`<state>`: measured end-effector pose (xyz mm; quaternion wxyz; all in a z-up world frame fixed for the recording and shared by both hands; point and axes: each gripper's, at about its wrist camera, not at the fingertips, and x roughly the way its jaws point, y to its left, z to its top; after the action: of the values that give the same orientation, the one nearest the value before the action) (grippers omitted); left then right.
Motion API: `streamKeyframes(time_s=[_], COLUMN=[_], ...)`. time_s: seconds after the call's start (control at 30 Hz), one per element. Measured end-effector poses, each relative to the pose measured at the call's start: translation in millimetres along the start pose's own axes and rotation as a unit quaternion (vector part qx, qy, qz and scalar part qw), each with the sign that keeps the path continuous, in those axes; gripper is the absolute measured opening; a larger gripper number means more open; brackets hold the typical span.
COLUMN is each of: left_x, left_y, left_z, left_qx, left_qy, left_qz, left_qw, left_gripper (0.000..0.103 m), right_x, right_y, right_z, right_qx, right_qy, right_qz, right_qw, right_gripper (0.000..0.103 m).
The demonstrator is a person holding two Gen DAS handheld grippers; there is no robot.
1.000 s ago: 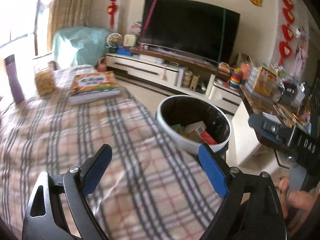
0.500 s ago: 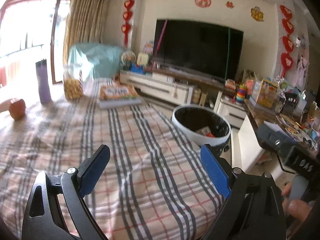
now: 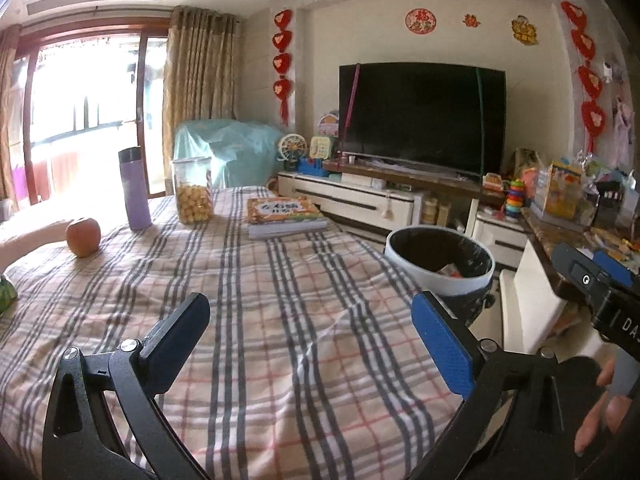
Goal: Collect trash
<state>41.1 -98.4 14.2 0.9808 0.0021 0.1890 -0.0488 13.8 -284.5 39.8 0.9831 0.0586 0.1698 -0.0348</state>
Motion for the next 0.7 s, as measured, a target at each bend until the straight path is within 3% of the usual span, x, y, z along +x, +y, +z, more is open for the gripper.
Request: streamKeyframes(time_s=[0.7], left_x=[-5], left_y=[-7], left_z=[-15], left_qx=[0.015], left_qy=[-0.007], left_qz=[0.012], left_qw=[0.9998], left_gripper=[0.103], right_x=[6], right_y=[-3], right_z=[-29], right_qx=[0.001], right_qy=[0.023], right_qz=[-0.016], right_qw=[1.000], right_gripper=[0.103])
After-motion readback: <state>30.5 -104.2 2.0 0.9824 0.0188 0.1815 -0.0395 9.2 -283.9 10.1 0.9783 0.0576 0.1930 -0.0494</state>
